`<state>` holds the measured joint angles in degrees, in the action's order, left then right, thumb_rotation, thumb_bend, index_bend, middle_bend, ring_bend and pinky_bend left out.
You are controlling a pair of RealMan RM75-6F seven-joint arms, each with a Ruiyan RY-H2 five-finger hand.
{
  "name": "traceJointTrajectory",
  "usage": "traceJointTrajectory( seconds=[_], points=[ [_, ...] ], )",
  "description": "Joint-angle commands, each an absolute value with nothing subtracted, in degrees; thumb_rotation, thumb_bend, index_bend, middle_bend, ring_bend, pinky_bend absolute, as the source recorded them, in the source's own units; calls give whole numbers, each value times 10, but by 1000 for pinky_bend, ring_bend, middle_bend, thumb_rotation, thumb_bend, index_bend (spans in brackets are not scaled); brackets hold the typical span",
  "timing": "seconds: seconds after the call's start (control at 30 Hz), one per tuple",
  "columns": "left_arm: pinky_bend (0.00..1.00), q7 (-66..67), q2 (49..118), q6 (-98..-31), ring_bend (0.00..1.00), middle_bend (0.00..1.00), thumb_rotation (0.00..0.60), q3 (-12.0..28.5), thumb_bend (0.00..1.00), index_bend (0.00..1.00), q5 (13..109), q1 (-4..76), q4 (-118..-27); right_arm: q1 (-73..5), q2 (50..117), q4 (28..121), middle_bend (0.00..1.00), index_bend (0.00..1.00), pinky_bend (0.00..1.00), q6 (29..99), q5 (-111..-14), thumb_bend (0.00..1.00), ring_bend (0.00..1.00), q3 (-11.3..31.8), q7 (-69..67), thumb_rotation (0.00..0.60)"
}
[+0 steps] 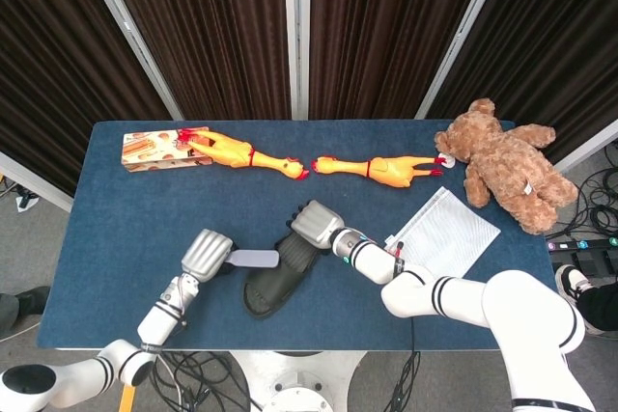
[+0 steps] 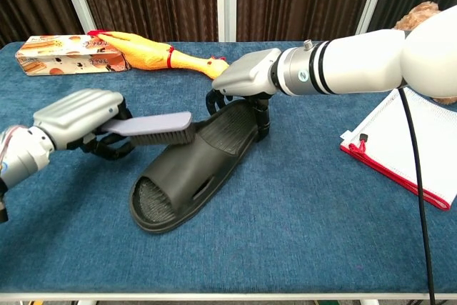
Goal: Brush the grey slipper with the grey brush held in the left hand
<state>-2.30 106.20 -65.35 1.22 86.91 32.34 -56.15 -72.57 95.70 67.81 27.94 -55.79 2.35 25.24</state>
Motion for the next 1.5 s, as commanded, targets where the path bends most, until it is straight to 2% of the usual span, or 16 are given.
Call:
traceJointTrajectory(
  seconds=[0.03,0.3,0.6,0.87,1.1,1.37,1.47,1.5],
  points=[
    [1000,-13,1061,-664,1000,1000,600,-7,477,1000,886,314,-576,-726,958,678,405,582,288,280,-558,127,208,23,251,600],
    [1000,4,1035,-683,1000,1000,600,-23,477,1000,913,309,-642,-729,957,676,404,582,288,279,-554,126,208,21,249,600],
    [1000,-16,1023,-678,1000,1000,600,30,477,1000,870,316,-646,-729,953,685,403,582,288,285,-555,125,208,17,253,600],
    [1000,10,1063,-668,1000,1000,600,60,478,1000,812,306,-615,-732,954,684,402,577,289,284,-548,125,208,14,255,600],
    [1000,56,1083,-660,1000,1000,600,32,479,1000,818,297,-611,-734,955,682,402,577,291,282,-547,124,208,12,255,600],
    [1000,56,1056,-679,1000,1000,600,-1,480,1000,850,280,-673,-735,954,682,396,567,292,283,-543,122,208,9,255,600],
    [1000,51,1038,-694,1000,1000,600,-2,480,1000,862,276,-704,-735,952,685,390,522,289,283,-539,114,204,7,258,600],
    [1000,48,1032,-699,1000,1000,600,1,480,1000,863,275,-714,-736,951,687,386,477,280,283,-537,106,189,7,258,600]
  ],
)
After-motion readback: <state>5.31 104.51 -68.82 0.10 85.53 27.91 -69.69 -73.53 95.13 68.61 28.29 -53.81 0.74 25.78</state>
